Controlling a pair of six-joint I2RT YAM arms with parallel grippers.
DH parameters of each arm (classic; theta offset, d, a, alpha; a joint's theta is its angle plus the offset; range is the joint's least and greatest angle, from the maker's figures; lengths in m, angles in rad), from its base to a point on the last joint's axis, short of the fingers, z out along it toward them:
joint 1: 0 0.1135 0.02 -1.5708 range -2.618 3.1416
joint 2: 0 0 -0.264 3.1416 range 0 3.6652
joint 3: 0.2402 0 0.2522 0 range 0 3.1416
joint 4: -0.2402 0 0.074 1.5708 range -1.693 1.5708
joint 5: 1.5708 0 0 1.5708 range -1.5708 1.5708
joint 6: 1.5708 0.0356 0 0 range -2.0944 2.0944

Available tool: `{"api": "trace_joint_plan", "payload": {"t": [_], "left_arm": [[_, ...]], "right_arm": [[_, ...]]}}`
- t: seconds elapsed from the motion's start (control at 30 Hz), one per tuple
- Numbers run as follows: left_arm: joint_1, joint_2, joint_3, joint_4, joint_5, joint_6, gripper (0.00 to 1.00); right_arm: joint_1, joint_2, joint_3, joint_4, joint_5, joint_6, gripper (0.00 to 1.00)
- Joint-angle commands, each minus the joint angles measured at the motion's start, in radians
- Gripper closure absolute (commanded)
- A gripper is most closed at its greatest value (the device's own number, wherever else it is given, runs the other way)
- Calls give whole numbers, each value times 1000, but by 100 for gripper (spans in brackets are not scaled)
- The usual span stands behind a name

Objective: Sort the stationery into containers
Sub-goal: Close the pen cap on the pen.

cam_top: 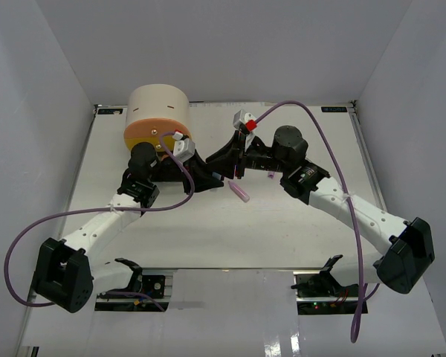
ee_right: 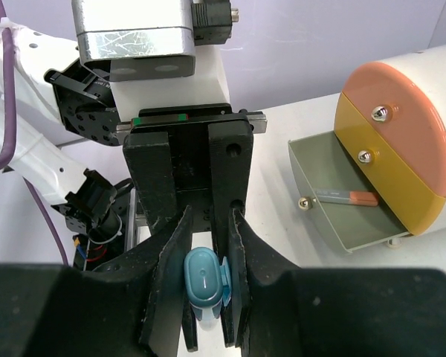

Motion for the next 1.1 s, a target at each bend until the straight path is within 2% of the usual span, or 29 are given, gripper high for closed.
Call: {"api": "trace_joint_plan", "payload": {"t": [0.0, 0.27, 0.5, 0.6, 0.73, 0.97, 1.07], "left_arm": [[0, -60, 158, 246, -68, 50, 100], [0, -54, 164, 239, -73, 56, 100], [0, -87, 97, 68, -85, 123, 100], [0, -112, 32, 48, -88, 123, 100], [0, -126, -22, 56, -82, 100, 100], [0, -106, -45, 73, -62, 62, 100], [0, -86, -48, 59, -54, 54, 100]], "right_arm": [[26, 84, -91, -355, -118, -5, 92], [26, 69, -92, -355, -106, -15, 92], [27, 9, -59, -334, -35, -19, 91], [27, -14, -60, -299, -11, -15, 91], [27, -25, -83, -196, -11, 17, 91], [27, -17, -82, -151, -17, 25, 87], [27, -14, -69, -153, -11, 24, 83]]}}
